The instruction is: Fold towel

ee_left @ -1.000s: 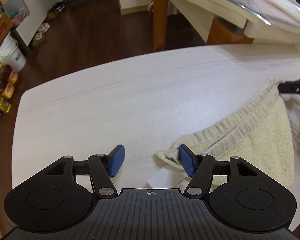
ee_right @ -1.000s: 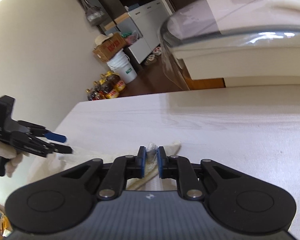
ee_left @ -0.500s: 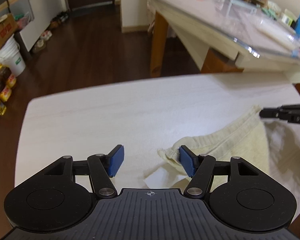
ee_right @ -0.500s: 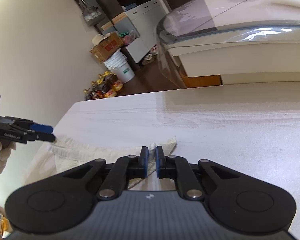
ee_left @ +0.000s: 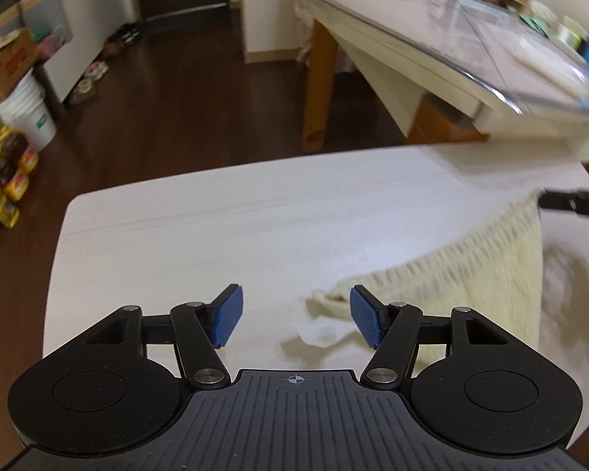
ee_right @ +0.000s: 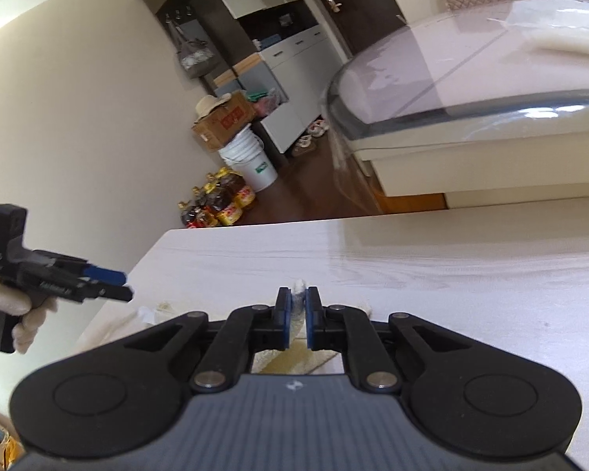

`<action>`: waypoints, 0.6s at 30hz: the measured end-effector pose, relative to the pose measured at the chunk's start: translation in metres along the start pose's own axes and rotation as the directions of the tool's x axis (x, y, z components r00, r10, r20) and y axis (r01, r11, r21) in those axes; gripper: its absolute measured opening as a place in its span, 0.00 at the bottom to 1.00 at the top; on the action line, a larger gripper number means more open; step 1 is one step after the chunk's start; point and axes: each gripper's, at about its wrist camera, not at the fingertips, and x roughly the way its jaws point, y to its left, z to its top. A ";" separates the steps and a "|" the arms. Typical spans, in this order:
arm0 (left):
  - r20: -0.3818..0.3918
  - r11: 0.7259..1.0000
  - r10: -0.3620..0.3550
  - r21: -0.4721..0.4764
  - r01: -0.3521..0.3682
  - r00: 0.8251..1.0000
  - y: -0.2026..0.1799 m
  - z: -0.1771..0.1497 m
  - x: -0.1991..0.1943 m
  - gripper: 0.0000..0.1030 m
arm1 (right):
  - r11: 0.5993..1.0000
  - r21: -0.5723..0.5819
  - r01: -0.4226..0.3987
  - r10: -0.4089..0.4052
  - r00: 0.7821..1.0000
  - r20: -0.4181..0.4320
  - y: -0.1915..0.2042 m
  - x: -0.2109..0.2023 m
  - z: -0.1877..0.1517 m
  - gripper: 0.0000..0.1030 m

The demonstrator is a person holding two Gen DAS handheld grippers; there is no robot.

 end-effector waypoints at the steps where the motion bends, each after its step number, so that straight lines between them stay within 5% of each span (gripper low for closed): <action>1: 0.003 1.000 0.002 0.009 -0.002 1.000 -0.003 0.000 0.002 0.63 | 1.000 0.000 0.013 -0.013 1.000 -0.010 -0.001 0.003 -0.001 0.08; 9: 0.003 0.996 0.041 0.081 -0.041 0.999 -0.020 0.000 0.030 0.63 | 0.987 -0.103 0.126 -0.131 0.990 -0.048 0.006 0.015 -0.010 0.08; 13: -0.008 0.996 0.047 0.072 -0.046 0.999 -0.016 -0.005 0.041 0.65 | 0.980 -0.130 0.150 -0.155 0.988 -0.028 0.009 0.010 -0.011 0.21; 18: 0.005 0.994 0.060 0.095 -0.060 0.998 -0.018 -0.004 0.044 0.68 | 0.959 -0.275 0.070 -0.057 0.997 0.055 0.044 -0.016 -0.019 0.21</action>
